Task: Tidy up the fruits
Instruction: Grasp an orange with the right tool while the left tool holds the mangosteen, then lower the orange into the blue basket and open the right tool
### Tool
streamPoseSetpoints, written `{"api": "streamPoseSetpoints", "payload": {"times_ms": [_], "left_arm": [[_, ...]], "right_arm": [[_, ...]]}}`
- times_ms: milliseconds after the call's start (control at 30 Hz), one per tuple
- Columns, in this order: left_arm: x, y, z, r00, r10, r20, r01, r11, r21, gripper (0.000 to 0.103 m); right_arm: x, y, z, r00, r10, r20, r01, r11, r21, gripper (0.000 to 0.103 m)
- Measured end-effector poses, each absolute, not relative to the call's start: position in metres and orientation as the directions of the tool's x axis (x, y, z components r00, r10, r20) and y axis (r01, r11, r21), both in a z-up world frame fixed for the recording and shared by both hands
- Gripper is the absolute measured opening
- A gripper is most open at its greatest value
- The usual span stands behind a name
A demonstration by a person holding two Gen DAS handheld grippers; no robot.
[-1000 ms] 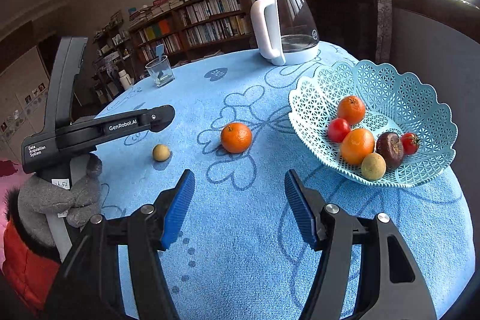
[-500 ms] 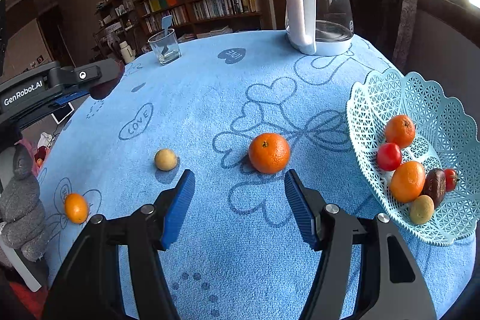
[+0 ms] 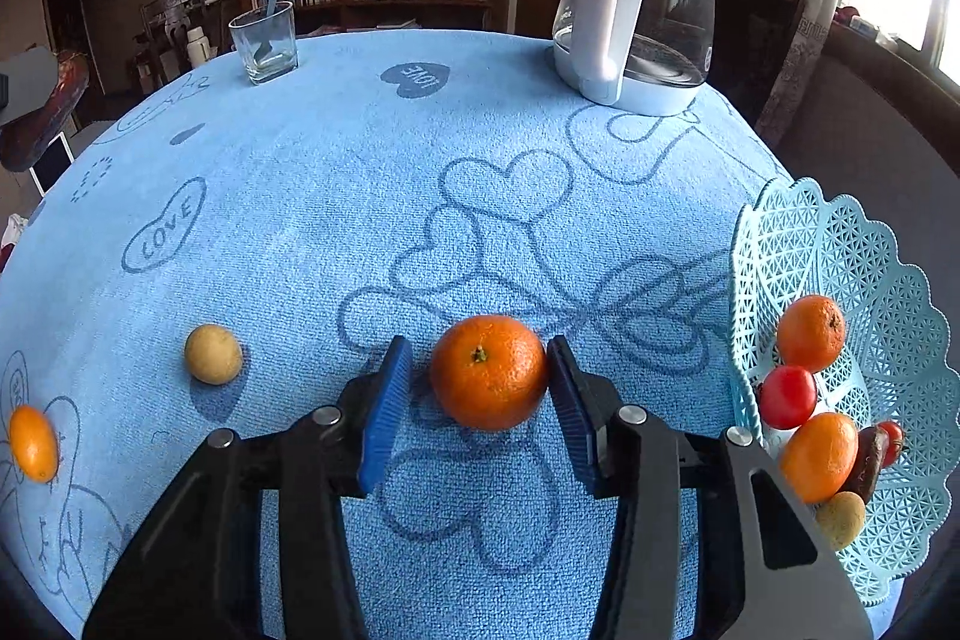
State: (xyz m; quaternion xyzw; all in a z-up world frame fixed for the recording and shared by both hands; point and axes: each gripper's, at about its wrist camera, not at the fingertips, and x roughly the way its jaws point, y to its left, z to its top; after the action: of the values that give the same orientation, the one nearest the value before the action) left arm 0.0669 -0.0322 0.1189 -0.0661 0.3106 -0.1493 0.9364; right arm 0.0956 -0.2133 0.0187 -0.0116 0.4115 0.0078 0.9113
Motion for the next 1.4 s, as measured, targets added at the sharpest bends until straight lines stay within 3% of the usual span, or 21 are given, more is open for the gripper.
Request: {"api": "streamPoseSetpoints", "payload": {"times_ms": [700, 1400], "left_arm": [[0.065, -0.038, 0.116, 0.754, -0.325, -0.57, 0.248, 0.946, -0.211, 0.043], [0.065, -0.05, 0.108, 0.738, -0.335, -0.585, 0.276, 0.942, -0.192, 0.043]], "right_arm": [[0.046, -0.227, 0.055, 0.742, 0.095, -0.663, -0.035, 0.994, 0.103, 0.041], [0.013, -0.349, 0.072, 0.787, -0.057, -0.614, 0.231, 0.951, 0.207, 0.041]]}}
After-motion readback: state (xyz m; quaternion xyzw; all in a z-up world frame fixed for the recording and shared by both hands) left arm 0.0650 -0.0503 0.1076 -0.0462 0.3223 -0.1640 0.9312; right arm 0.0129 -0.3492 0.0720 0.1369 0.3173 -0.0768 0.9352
